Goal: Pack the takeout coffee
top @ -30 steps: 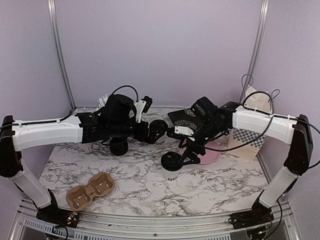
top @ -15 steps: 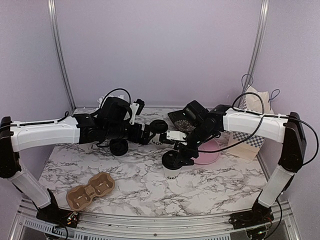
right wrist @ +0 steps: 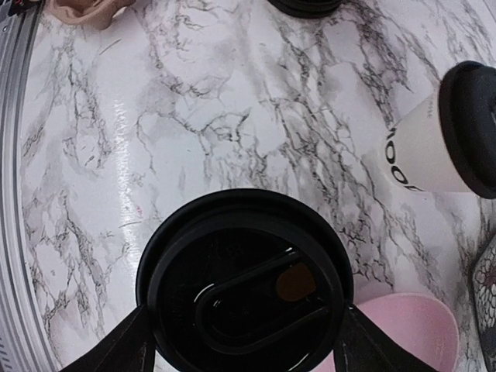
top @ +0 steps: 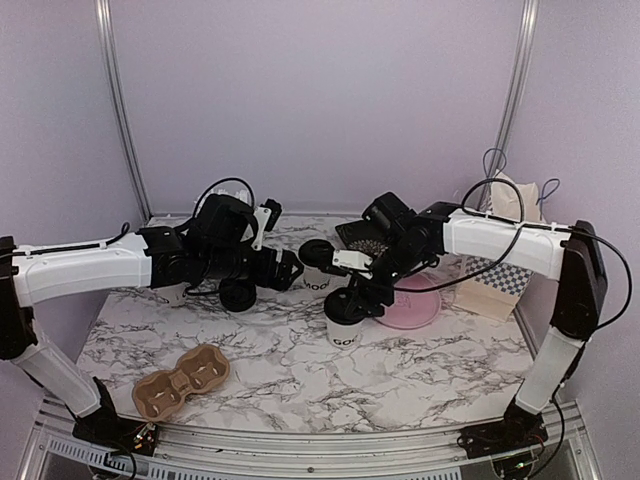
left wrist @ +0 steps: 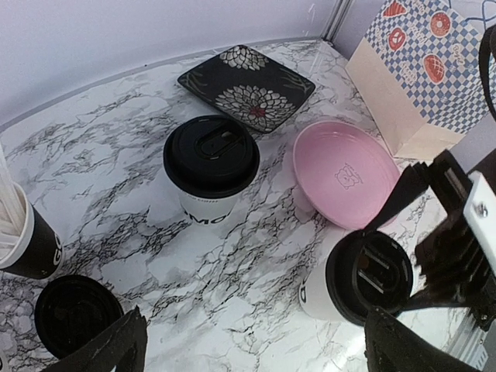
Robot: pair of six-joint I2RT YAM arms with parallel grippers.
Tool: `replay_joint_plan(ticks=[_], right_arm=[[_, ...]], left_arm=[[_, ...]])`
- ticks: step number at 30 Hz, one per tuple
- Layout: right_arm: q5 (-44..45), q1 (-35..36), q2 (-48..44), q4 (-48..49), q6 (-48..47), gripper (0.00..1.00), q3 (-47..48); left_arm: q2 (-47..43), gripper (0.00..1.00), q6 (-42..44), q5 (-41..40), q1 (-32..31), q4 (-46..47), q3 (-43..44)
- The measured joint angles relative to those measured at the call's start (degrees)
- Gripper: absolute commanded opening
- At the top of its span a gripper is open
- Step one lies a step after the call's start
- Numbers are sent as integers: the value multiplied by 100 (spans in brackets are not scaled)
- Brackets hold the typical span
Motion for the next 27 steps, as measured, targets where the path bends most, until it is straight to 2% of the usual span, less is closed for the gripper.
replay_joint_plan(ticks=[9,13,18,21,27], right_arm=[[22,-1091,632,151,332,73,994],[122,-1209,1032,258,468,73,1482],[195,-1217,1471,328,592,75,1840],[225,-1228,1631,348,660,79,1893],[293,-1237,1683,334,778,96,2009]], left_arm=[[-61,93,-61,-490,83,-1432,-262],[-63,87,-166,-621,83,-2223,-431],[-243,87,-323,-647,83,-2739,-647],[-382,87,-348,-708,83,-2920,-719],[-404,87,-337,-752,83,-2975,-710]])
